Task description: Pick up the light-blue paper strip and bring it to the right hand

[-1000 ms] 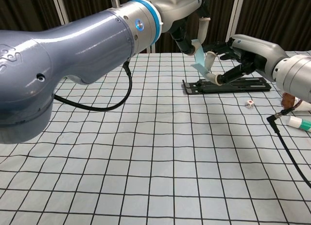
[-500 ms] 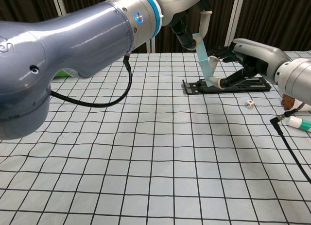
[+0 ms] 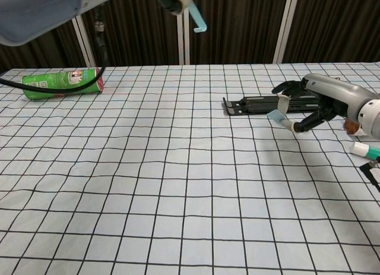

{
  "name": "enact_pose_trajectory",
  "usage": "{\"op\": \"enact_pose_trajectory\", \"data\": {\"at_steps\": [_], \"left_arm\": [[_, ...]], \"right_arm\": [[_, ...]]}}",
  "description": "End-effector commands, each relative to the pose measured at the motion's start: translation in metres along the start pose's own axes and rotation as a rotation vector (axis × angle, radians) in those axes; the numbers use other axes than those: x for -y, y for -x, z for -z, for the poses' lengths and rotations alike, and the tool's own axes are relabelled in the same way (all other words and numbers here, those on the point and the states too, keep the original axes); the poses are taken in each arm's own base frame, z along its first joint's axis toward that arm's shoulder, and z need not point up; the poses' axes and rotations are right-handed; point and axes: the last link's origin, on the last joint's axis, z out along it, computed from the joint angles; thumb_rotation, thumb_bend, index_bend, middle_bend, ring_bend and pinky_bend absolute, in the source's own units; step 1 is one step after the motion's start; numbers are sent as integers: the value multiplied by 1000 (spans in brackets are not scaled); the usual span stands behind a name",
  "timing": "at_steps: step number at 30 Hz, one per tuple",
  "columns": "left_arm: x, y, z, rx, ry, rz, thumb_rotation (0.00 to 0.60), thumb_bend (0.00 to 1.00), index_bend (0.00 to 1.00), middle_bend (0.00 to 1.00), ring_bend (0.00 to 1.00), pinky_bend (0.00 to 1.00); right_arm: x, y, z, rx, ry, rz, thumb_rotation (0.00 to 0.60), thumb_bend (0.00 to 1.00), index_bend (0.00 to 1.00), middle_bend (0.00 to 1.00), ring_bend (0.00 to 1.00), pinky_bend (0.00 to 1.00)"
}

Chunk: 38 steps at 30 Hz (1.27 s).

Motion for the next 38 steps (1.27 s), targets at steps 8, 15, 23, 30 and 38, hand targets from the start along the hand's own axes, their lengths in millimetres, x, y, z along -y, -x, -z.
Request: {"op": "enact_pose_trajectory", "data": {"at_steps": [8, 15, 23, 30, 38], "left_arm": [[80, 24, 46, 158, -123, -5, 600, 0, 0, 0, 0, 0], [124, 21, 82, 137, -170, 6, 600, 0, 0, 0, 0, 0], [177, 9, 149, 108, -230, -34, 600, 0, 0, 0, 0, 0], [209, 6, 226, 110, -290, -31, 600, 0, 0, 0, 0, 0], [225, 15, 293, 94, -313, -27, 600, 0, 0, 0, 0, 0]], "right_arm": [[-9, -8, 17, 11, -9, 104, 600, 0, 0, 0, 0, 0], [-25, -43, 52, -79, -72, 257, 600, 0, 0, 0, 0, 0], [-71, -95, 117, -212, -85, 460, 600, 0, 0, 0, 0, 0], [-101, -117, 172, -261, 2, 591, 600, 0, 0, 0, 0, 0], [-111, -115, 213, -282, 117, 623, 600, 0, 0, 0, 0, 0]]}}
